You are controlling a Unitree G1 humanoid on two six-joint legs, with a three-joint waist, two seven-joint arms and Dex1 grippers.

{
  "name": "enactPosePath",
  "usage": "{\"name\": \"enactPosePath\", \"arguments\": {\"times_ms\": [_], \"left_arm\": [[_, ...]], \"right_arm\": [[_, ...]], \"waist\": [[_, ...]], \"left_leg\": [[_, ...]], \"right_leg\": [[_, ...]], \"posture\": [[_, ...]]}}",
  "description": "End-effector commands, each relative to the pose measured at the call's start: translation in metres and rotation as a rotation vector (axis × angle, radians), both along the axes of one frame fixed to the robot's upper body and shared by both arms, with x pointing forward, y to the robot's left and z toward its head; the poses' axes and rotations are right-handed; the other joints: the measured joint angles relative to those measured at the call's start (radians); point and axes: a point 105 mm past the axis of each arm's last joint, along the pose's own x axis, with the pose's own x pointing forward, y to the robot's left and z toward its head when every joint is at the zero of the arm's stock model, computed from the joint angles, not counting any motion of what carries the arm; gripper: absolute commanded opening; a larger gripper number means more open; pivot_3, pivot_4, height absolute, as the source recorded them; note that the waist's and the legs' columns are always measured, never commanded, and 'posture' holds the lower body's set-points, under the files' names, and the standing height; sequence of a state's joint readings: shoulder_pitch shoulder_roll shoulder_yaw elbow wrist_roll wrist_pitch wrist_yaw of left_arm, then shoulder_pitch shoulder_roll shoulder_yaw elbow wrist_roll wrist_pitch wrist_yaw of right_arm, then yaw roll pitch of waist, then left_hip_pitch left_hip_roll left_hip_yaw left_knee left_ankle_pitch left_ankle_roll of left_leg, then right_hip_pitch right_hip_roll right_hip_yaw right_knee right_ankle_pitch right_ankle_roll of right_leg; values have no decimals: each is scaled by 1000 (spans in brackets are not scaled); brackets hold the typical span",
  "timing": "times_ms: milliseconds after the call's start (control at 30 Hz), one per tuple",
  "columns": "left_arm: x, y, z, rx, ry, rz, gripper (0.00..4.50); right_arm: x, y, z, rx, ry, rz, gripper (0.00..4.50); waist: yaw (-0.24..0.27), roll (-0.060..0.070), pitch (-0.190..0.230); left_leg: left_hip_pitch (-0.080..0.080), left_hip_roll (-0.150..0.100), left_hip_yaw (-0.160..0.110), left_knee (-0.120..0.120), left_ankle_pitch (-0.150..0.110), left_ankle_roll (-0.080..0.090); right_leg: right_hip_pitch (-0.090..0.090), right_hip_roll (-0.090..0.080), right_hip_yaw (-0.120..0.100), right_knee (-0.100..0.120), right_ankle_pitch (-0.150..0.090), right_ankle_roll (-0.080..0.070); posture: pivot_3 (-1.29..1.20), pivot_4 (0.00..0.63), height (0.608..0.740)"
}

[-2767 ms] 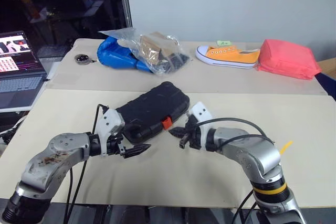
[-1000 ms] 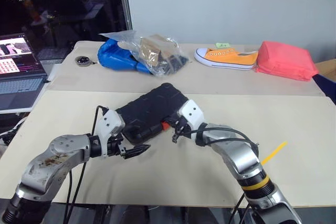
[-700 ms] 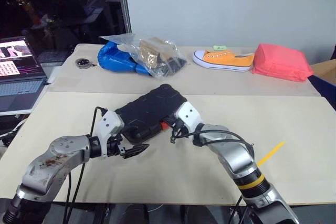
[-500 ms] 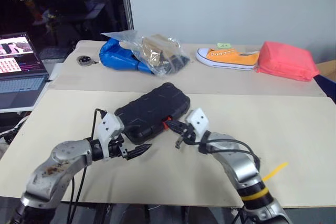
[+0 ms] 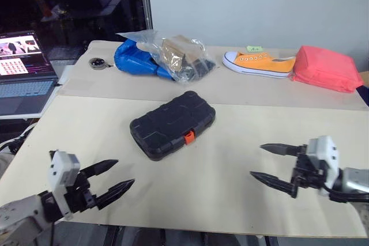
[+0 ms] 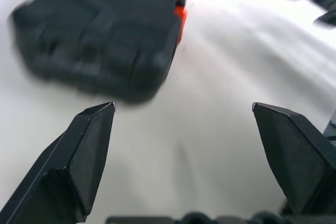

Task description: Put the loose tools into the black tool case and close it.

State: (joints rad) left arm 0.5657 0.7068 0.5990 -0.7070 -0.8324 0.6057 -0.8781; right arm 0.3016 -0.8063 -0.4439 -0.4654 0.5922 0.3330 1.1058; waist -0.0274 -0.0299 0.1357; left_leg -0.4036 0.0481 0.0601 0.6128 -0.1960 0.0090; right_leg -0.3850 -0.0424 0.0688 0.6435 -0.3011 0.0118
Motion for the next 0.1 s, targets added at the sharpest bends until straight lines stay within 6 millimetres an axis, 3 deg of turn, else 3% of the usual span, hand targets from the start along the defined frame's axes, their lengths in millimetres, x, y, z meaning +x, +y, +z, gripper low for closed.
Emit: {"name": "enactPosePath", "arguments": {"times_ms": [33,100], "left_arm": [[0,6,5,37,-47,8,4500],[1,5,6,9,-45,9,4500]], "right_arm": [[0,-16,4,-34,-61,-36,4453],[2,-18,1,-31,-68,-41,4453]], "waist": [[8,1,1],[10,1,1]], "left_leg": [[1,0,1,0,0,0],[2,0,1,1,0,1]], "right_leg": [[0,0,0,0,-1,-1],[-1,-1,1,0,0,0]], "posture": [[0,150,740],[0,150,740]]}}
